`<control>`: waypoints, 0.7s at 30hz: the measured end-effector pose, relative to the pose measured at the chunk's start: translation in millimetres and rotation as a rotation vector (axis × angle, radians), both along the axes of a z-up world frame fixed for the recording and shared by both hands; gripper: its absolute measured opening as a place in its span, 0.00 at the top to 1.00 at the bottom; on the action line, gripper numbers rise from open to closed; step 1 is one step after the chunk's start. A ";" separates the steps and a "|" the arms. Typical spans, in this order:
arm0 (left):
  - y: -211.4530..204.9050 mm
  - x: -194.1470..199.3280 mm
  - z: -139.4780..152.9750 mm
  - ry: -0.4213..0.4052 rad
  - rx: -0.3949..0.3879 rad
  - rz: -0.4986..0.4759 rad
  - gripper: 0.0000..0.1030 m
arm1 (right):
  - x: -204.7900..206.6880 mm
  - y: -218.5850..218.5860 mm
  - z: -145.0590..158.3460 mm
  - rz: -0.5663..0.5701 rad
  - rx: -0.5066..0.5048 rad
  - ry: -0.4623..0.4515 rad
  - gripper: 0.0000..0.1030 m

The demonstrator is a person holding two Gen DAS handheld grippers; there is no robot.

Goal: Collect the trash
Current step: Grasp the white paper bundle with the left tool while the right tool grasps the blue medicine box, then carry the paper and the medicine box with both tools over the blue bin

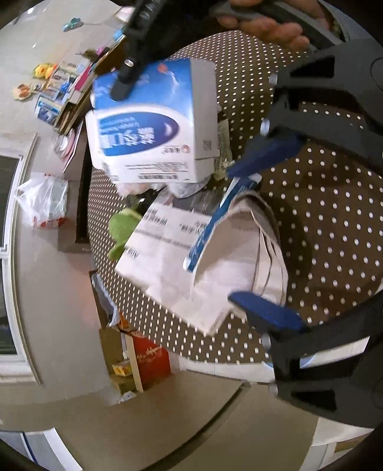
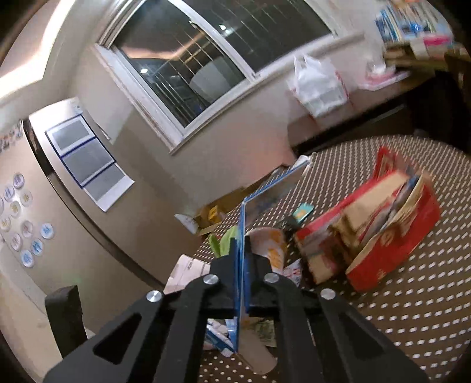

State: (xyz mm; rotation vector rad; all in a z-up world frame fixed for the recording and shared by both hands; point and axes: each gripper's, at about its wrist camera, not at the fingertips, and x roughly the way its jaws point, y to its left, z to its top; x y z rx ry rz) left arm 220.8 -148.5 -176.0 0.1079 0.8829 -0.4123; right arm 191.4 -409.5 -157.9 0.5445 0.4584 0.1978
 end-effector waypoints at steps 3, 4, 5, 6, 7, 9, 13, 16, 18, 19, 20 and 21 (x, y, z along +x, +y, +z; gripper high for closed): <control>-6.8 5.5 -11.0 0.047 -0.003 -0.025 0.62 | -6.7 1.7 5.0 0.006 -0.038 -0.008 0.96; -8.4 5.8 -13.0 0.060 -0.009 -0.036 0.65 | -7.8 2.2 5.7 0.008 -0.045 -0.007 0.96; -9.4 4.5 -11.9 0.051 -0.004 -0.037 0.68 | -9.8 2.4 6.4 0.007 -0.054 -0.009 0.96; -10.9 3.1 -10.0 0.044 0.001 -0.045 0.69 | -12.0 2.7 6.5 0.004 -0.066 -0.011 0.96; -11.0 1.5 -8.9 0.038 0.003 -0.048 0.72 | -14.2 4.1 6.1 0.001 -0.074 -0.012 0.96; -10.1 -2.1 -1.2 0.020 -0.016 -0.048 0.81 | -16.8 3.2 6.1 0.000 -0.072 -0.012 0.96; -4.9 -11.6 23.1 -0.052 -0.054 -0.043 0.94 | -23.9 4.5 8.4 0.003 -0.077 -0.021 0.96; 0.6 -18.2 37.1 -0.101 -0.076 -0.024 0.96 | -30.4 9.4 12.6 0.005 -0.094 -0.038 0.97; 2.2 -22.2 48.6 -0.138 -0.087 -0.014 0.96 | -34.2 14.8 17.7 0.008 -0.113 -0.053 0.97; 3.5 -23.8 54.0 -0.154 -0.095 -0.005 0.96 | -36.5 17.0 20.6 0.011 -0.118 -0.061 0.97; 4.5 -24.7 56.8 -0.161 -0.101 0.000 0.96 | -37.7 19.5 23.5 0.015 -0.122 -0.068 0.97; 6.7 -25.9 62.3 -0.173 -0.110 0.010 0.96 | -39.4 23.0 26.9 0.021 -0.125 -0.076 0.97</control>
